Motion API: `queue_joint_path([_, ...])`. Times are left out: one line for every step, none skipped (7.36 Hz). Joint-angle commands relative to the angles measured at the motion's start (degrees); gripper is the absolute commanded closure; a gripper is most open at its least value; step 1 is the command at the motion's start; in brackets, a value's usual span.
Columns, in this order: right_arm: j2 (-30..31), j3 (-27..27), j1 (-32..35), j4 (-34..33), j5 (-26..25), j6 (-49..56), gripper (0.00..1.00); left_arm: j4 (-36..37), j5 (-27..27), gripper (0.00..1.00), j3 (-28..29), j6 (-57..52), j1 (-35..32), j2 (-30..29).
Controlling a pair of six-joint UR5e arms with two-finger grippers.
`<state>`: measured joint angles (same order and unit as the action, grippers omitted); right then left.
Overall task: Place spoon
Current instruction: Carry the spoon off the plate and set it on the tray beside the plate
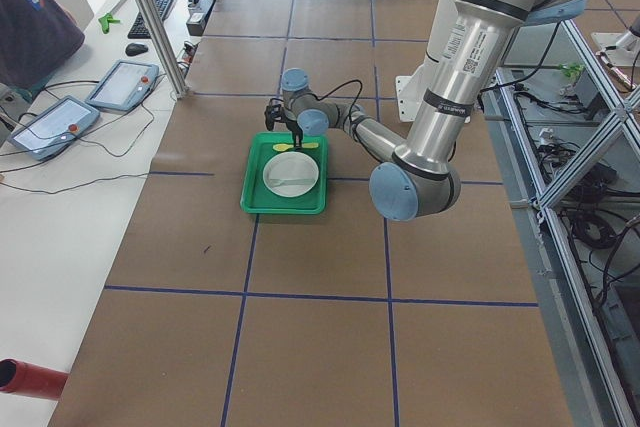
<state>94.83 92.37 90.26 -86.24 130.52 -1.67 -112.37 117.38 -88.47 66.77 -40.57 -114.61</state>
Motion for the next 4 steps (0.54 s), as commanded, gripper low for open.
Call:
queue_joint_path([-0.1,0.0,0.0,0.0,0.0,0.0,0.0,-1.4,-0.2,0.73,0.8,-0.1,0.0,0.0])
queue_joint_path([0.0,0.0,0.0,-0.1,0.0,0.0,0.0,-1.4,-1.5,0.13,0.4,-0.1,0.0,0.0])
queue_joint_path([0.0,0.0,0.0,-0.1,0.0,0.0,0.0,-1.4,-2.8,0.01,0.1,0.0,0.0,0.0])
queue_joint_path([0.0,0.0,0.0,0.0,0.0,0.0,0.0,-1.4,-3.1,0.01,-0.5,-0.1,-0.5,0.0])
